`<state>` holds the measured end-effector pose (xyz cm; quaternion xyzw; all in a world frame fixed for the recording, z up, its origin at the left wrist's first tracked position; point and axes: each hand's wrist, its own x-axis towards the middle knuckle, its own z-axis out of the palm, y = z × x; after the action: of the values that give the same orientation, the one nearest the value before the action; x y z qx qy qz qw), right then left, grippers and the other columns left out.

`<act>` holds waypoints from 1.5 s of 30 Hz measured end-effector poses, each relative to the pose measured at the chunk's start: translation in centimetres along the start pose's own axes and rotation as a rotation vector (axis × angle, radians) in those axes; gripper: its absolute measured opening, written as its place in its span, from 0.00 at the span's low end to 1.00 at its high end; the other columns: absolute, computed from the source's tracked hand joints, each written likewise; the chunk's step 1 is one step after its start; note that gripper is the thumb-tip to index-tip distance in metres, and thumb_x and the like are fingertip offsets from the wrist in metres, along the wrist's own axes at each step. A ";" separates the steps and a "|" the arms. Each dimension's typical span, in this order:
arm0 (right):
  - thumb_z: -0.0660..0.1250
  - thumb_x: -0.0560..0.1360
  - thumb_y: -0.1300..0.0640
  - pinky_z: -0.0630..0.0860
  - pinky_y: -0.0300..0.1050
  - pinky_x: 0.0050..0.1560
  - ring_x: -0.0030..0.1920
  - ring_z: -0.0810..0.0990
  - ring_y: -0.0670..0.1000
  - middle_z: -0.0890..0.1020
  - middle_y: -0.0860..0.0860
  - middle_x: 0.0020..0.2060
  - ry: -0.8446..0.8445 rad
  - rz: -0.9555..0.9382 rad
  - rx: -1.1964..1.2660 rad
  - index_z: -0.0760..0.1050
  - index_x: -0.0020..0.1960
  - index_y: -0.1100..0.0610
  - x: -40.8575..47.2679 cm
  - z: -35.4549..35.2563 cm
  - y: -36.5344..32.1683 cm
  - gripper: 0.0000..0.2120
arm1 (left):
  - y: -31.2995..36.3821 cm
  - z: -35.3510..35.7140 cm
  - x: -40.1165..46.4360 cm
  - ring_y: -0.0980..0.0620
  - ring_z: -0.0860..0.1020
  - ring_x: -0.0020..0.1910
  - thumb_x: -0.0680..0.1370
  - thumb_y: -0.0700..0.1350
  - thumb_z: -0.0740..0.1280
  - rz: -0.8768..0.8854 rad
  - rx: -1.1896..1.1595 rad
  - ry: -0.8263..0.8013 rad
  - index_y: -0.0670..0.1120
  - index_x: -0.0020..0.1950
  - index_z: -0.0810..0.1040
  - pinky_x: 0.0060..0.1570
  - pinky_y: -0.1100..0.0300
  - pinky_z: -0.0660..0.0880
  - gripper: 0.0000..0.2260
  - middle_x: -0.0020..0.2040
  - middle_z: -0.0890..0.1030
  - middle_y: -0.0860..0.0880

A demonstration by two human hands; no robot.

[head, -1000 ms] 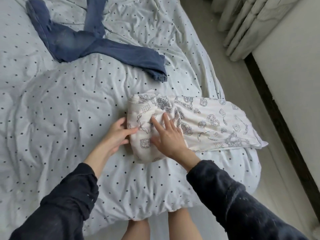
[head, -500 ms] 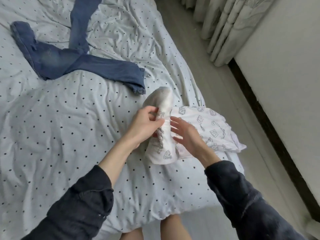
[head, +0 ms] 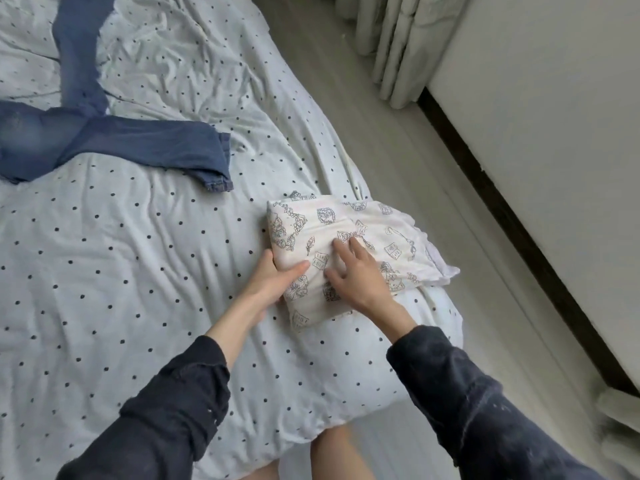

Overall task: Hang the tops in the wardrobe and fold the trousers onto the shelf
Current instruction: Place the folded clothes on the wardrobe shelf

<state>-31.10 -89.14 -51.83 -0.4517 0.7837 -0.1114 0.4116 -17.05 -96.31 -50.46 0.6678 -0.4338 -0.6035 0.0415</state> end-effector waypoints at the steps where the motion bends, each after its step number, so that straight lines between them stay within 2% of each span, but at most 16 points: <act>1: 0.58 0.79 0.49 0.53 0.50 0.73 0.76 0.51 0.55 0.52 0.56 0.77 -0.009 0.006 -0.004 0.53 0.77 0.51 0.1 0.1 0.1 0.28 | 0.1 0.4 0.2 0.48 0.78 0.54 0.73 0.42 0.72 0.050 0.024 0.031 0.46 0.57 0.70 0.56 0.48 0.76 0.16 0.56 0.79 0.47; 4: 0.59 0.79 0.49 0.54 0.49 0.73 0.76 0.54 0.55 0.52 0.56 0.77 -0.009 0.003 0.040 0.53 0.77 0.50 0.1 -0.4 -0.1 0.29 | 0.8 0.8 0.2 0.48 0.78 0.52 0.72 0.37 0.71 0.177 0.051 0.099 0.47 0.54 0.70 0.54 0.52 0.76 0.15 0.52 0.78 0.48; 7: 0.60 0.79 0.48 0.56 0.50 0.73 0.74 0.59 0.55 0.51 0.54 0.77 -0.012 -0.003 0.084 0.53 0.77 0.49 -0.5 -0.8 -0.6 0.29 | 1.4 0.0 -0.7 0.50 0.77 0.49 0.73 0.35 0.69 0.254 0.052 0.055 0.47 0.55 0.70 0.51 0.56 0.75 0.15 0.50 0.78 0.50; 10: 0.59 0.79 0.47 0.58 0.52 0.73 0.73 0.63 0.56 0.50 0.53 0.77 -0.036 -0.036 0.095 0.52 0.77 0.48 -1.8 -0.4 -2.9 0.29 | 2.0 -2.7 -2.3 0.51 0.77 0.49 0.73 0.33 0.68 0.280 0.020 0.040 0.47 0.58 0.70 0.49 0.57 0.75 0.17 0.51 0.78 0.50; 14: 0.57 0.80 0.47 0.60 0.50 0.72 0.70 0.68 0.56 0.47 0.53 0.77 -0.132 -0.116 0.110 0.50 0.77 0.47 -3.5 1.2 -7.6 0.29 | 1.9 -8.3 -4.6 0.49 0.76 0.48 0.74 0.31 0.66 0.267 -0.002 0.075 0.45 0.58 0.71 0.40 0.61 0.73 0.17 0.52 0.77 0.46; 19: 0.57 0.80 0.48 0.59 0.46 0.71 0.71 0.66 0.55 0.46 0.52 0.77 -0.302 -0.215 0.182 0.49 0.77 0.48 -5.3 5.1 -13.7 0.30 | 0.3 -15.9 -7.1 0.44 0.78 0.51 0.71 0.37 0.69 0.285 0.220 0.231 0.48 0.55 0.73 0.52 0.50 0.76 0.15 0.51 0.80 0.45; 23: 0.58 0.80 0.55 0.53 0.45 0.73 0.75 0.56 0.51 0.50 0.51 0.77 -0.391 -0.170 0.388 0.53 0.77 0.51 -5.2 6.1 -14.6 0.28 | 0.0 -16.6 -7.9 0.45 0.75 0.47 0.73 0.38 0.66 0.346 0.494 0.346 0.45 0.58 0.73 0.44 0.56 0.69 0.15 0.49 0.78 0.46; 25: 0.57 0.81 0.58 0.59 0.51 0.72 0.72 0.63 0.55 0.62 0.57 0.74 -0.387 -0.068 0.613 0.60 0.74 0.60 -5.0 5.7 -13.6 0.23 | -0.3 -15.1 -7.6 0.46 0.74 0.46 0.73 0.38 0.65 0.377 0.549 0.315 0.44 0.57 0.72 0.42 0.58 0.66 0.13 0.50 0.78 0.46; 27: 0.56 0.82 0.57 0.70 0.52 0.63 0.61 0.74 0.55 0.74 0.59 0.64 -0.250 0.091 0.787 0.69 0.68 0.65 -4.8 4.5 -11.6 0.18 | -0.8 -12.5 -6.9 0.44 0.75 0.52 0.74 0.41 0.67 0.443 0.555 0.237 0.43 0.59 0.71 0.45 0.59 0.67 0.15 0.54 0.77 0.43; 29: 0.52 0.83 0.52 0.74 0.55 0.59 0.57 0.75 0.53 0.76 0.56 0.61 -0.108 0.260 0.938 0.70 0.66 0.62 -4.8 2.9 -9.0 0.19 | -1.8 -9.1 -6.5 0.44 0.72 0.62 0.76 0.47 0.66 0.493 0.559 0.063 0.44 0.69 0.67 0.59 0.57 0.68 0.23 0.64 0.72 0.42; 31: 0.48 0.83 0.48 0.76 0.53 0.54 0.56 0.77 0.56 0.78 0.56 0.58 -0.041 0.339 1.033 0.70 0.65 0.61 -4.9 1.0 -6.3 0.22 | -2.8 -5.7 -5.9 0.47 0.64 0.71 0.80 0.49 0.60 0.526 0.625 -0.165 0.47 0.75 0.59 0.70 0.52 0.60 0.25 0.72 0.65 0.45; 34: 0.50 0.82 0.49 0.73 0.49 0.53 0.55 0.76 0.62 0.79 0.59 0.53 0.050 0.332 0.870 0.72 0.60 0.62 -5.1 0.1 -4.6 0.20 | -3.9 -4.3 -4.4 0.47 0.61 0.73 0.79 0.35 0.56 0.750 0.898 -0.331 0.45 0.75 0.61 0.72 0.50 0.57 0.23 0.73 0.64 0.46; 37: 0.56 0.81 0.54 0.63 0.47 0.67 0.68 0.67 0.55 0.71 0.56 0.67 0.276 0.213 0.413 0.69 0.67 0.61 -5.3 2.3 -4.4 0.18 | -3.6 -6.5 -3.0 0.48 0.55 0.76 0.71 0.25 0.56 0.957 1.159 -0.245 0.43 0.74 0.62 0.75 0.50 0.53 0.33 0.75 0.60 0.47; 39: 0.58 0.79 0.60 0.60 0.47 0.69 0.69 0.65 0.57 0.69 0.60 0.68 0.469 0.067 0.226 0.69 0.66 0.64 -6.0 4.0 -5.6 0.17 | -3.0 -8.9 -1.7 0.48 0.46 0.76 0.66 0.23 0.57 1.138 1.327 -0.145 0.45 0.76 0.57 0.74 0.48 0.45 0.39 0.76 0.54 0.48; 42: 0.59 0.74 0.62 0.68 0.52 0.64 0.62 0.72 0.61 0.73 0.63 0.63 0.608 -0.192 0.071 0.72 0.61 0.66 -6.9 7.8 -8.0 0.17 | -1.8 -11.7 1.3 0.46 0.39 0.75 0.59 0.25 0.61 1.401 1.657 0.013 0.45 0.75 0.56 0.73 0.43 0.43 0.45 0.76 0.56 0.45; 45: 0.65 0.71 0.52 0.70 0.59 0.64 0.65 0.72 0.64 0.71 0.64 0.66 0.550 -0.170 -0.099 0.69 0.65 0.67 -6.7 11.9 -9.3 0.28 | 0.1 -11.6 3.2 0.46 0.27 0.69 0.69 0.29 0.61 1.365 1.981 -0.127 0.51 0.76 0.36 0.70 0.40 0.34 0.45 0.74 0.35 0.47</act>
<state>-14.83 -86.74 -50.65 -0.4881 0.8297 -0.2255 0.1502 -7.65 -103.79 -49.77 0.0117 -0.9740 0.1060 -0.1998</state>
